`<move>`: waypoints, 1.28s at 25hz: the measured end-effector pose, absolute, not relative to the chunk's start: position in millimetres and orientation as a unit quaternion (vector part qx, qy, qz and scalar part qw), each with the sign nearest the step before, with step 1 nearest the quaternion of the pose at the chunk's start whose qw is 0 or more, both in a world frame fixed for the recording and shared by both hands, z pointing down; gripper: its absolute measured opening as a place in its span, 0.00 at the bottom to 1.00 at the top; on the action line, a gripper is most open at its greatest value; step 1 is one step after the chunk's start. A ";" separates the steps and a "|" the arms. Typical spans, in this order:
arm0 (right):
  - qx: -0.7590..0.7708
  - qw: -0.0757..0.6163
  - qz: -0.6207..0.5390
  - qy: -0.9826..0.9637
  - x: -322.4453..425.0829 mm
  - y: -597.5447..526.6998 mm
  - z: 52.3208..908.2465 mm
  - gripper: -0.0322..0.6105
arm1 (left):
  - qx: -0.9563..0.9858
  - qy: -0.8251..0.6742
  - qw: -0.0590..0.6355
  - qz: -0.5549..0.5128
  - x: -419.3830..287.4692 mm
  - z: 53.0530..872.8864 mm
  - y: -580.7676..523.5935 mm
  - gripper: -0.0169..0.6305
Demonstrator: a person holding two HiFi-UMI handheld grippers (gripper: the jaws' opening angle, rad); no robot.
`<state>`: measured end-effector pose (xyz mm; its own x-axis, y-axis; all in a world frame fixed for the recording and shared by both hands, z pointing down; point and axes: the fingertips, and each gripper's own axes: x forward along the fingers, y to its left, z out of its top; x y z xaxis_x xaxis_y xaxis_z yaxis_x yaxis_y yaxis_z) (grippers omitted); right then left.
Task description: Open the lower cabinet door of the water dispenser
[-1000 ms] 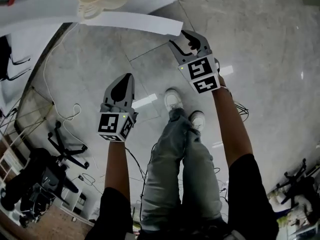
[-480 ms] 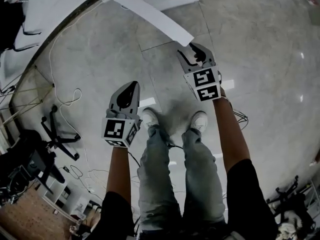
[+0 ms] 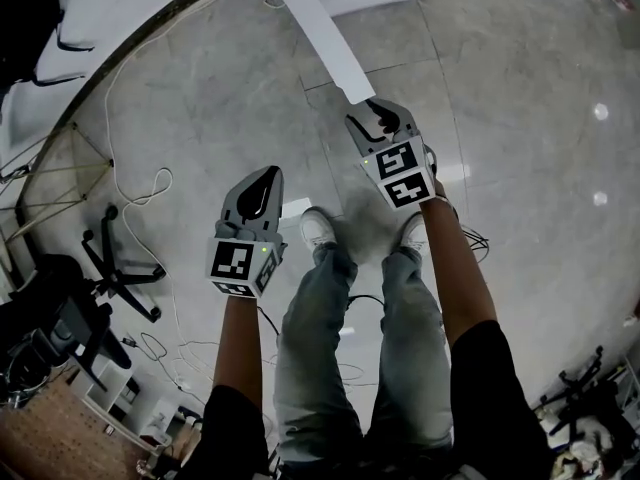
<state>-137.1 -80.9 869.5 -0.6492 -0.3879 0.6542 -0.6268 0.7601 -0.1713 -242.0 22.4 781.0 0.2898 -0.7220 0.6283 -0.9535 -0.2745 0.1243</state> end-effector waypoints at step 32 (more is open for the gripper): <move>0.315 0.275 0.225 -0.880 -182.8 -7.4 694.2 0.07 | 0.750 -0.570 0.275 0.192 -283.6 626.3 53.9 0.04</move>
<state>-182.8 -7.4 694.2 -0.6500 -0.4302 0.6264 -0.6783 0.7000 -0.2232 -283.6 53.9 626.3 0.2770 -0.7491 0.6017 -0.9605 -0.1994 0.1940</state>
